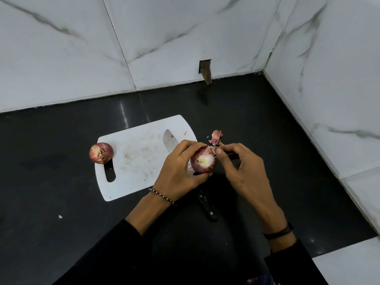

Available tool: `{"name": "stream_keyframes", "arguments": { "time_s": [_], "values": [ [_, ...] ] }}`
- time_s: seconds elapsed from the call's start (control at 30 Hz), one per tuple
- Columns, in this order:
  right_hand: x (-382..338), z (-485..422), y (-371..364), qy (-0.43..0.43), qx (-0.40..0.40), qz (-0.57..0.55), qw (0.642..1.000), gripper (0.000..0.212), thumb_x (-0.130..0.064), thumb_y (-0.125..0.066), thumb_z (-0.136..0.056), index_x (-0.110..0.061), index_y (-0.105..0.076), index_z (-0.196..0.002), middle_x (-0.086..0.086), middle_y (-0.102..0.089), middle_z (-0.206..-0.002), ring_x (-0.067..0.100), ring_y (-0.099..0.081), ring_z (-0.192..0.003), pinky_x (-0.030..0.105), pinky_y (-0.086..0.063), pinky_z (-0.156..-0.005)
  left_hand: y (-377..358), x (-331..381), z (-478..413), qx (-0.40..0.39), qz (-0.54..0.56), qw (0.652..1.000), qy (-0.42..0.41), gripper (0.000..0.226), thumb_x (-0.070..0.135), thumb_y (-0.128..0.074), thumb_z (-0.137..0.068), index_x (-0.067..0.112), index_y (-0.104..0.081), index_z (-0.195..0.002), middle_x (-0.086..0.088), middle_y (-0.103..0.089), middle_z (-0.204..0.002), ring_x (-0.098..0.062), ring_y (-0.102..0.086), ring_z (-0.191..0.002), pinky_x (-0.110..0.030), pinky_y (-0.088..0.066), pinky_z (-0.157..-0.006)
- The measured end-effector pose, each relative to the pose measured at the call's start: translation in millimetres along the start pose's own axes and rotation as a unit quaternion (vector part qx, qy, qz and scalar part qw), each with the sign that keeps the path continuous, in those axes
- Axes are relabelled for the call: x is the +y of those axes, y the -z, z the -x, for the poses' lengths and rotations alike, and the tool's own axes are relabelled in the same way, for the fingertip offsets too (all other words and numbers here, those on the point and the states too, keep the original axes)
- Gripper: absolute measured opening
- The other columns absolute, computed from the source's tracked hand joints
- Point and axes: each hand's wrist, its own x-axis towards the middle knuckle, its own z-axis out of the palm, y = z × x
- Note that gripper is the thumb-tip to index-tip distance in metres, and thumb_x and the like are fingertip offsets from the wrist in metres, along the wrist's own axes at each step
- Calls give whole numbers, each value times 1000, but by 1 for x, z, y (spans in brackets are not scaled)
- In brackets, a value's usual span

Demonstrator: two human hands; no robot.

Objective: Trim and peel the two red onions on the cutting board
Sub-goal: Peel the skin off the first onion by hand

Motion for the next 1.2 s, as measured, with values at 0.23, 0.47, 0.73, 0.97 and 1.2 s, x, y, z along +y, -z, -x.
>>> {"name": "stream_keyframes", "arguments": {
  "time_s": [0.23,0.47,0.73,0.97,1.2],
  "values": [
    [9,-11,1,28,-4,70,997,8,-31,-68,-94,-24,-70,-99,-16,-61,-95,0,-59,-88,13,-45,-71,-8,2,-9,-12,-14,1000,-12,62,27,-86,-70,11,-63,-125,-2,-60,-118,-13,-58,-106,-22,-50,-90],
    [21,-14,2,-41,18,94,995,13,-33,-53,-102,-22,-58,-103,-10,-54,-101,5,-55,-88,38,-53,-80,-13,5,-6,-18,13,1000,-11,65,27,-88,-70,11,-62,-127,-1,-59,-121,-12,-57,-110,-17,-48,-94],
    [24,-15,12,-47,11,35,998,12,-21,-64,-97,-25,-62,-108,-17,-61,-100,-5,-59,-92,6,-46,-74,-15,4,-8,-7,75,997,17,66,32,-88,-72,14,-60,-129,3,-59,-120,-11,-58,-113,-27,-53,-95],
    [10,-15,8,-51,12,-36,998,19,-47,-61,-96,-31,-70,-92,-19,-68,-87,-6,-62,-88,6,-44,-71,-17,-1,-12,-19,68,997,8,68,24,-89,-70,13,-61,-130,2,-59,-121,-3,-56,-113,-19,-48,-96],
    [29,-24,4,-82,7,34,996,13,-37,-61,-98,-26,-65,-93,-12,-64,-90,0,-60,-83,10,-42,-65,-20,-3,-11,-30,66,997,4,67,23,-88,-72,12,-59,-131,0,-56,-125,-4,-53,-116,-11,-42,-97]
  ]
}}
